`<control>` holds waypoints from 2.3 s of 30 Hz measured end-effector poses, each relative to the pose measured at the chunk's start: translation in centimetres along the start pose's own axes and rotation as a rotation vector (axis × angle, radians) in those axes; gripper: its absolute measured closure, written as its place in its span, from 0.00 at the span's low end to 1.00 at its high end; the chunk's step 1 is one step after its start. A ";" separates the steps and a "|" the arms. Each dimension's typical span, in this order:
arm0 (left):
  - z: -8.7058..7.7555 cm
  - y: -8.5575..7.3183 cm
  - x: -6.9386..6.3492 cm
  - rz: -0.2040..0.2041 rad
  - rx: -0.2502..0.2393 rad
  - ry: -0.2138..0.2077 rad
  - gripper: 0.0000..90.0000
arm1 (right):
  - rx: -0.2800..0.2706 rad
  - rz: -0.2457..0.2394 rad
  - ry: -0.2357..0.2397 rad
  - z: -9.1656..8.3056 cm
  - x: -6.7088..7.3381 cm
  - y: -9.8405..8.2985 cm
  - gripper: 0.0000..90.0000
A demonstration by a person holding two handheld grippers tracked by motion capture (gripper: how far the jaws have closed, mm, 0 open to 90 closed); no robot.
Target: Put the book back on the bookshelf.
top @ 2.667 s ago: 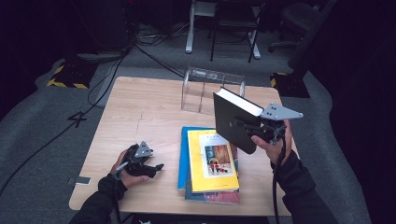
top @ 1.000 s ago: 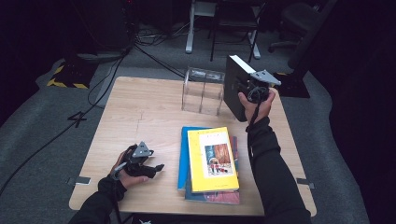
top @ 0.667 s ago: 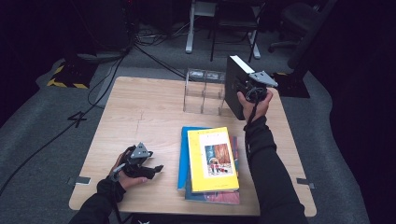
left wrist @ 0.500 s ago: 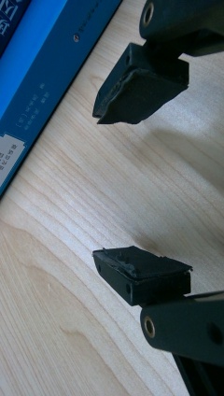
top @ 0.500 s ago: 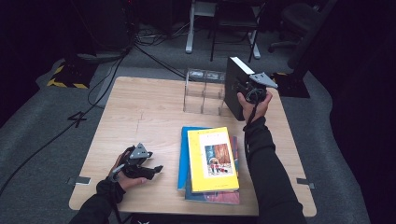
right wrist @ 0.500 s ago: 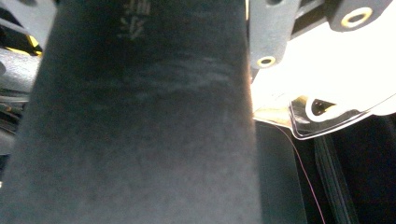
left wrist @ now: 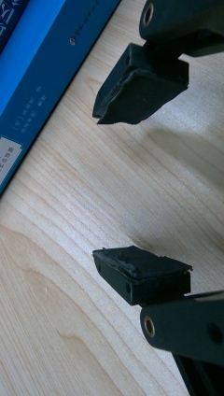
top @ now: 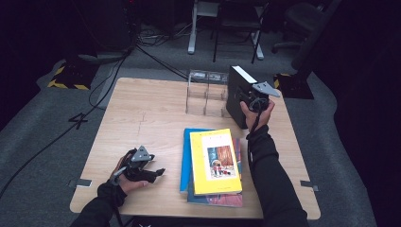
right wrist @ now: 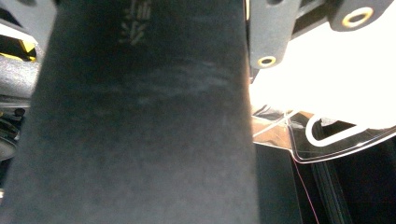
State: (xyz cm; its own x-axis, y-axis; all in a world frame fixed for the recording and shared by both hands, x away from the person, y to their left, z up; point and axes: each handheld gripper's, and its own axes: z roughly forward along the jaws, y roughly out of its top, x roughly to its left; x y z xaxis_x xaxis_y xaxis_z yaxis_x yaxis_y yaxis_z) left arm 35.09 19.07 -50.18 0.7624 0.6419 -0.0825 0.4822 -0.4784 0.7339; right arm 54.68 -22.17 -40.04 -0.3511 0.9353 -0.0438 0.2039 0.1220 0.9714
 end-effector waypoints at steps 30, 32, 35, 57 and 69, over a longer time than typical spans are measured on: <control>0.4 0.1 -0.2 0.016 0.037 0.020 0.31 | 0.155 -0.015 0.086 -2.4 -1.4 1.0 0.46; 0.4 0.1 -0.2 0.017 0.036 0.018 0.31 | 0.158 -0.010 0.085 -2.3 -1.4 1.2 0.45; 0.4 0.1 -0.2 0.017 0.037 0.016 0.30 | 0.156 0.003 0.093 -2.2 -1.6 1.5 0.44; 0.4 0.1 -0.3 0.024 0.035 0.016 0.30 | 0.187 -0.039 0.072 -2.0 -1.4 4.2 0.59; 0.3 -0.1 -0.6 0.040 0.029 -0.009 0.32 | 0.131 -0.029 0.014 0.1 -0.4 6.6 0.59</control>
State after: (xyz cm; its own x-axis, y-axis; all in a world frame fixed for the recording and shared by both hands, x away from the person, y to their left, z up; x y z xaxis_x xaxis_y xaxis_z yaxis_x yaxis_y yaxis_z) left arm 34.73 18.56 -50.39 0.7851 0.6165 -0.0594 0.4633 -0.5209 0.7170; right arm 56.23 -21.70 -33.63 -0.3709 0.9262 -0.0675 0.3107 0.1923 0.9309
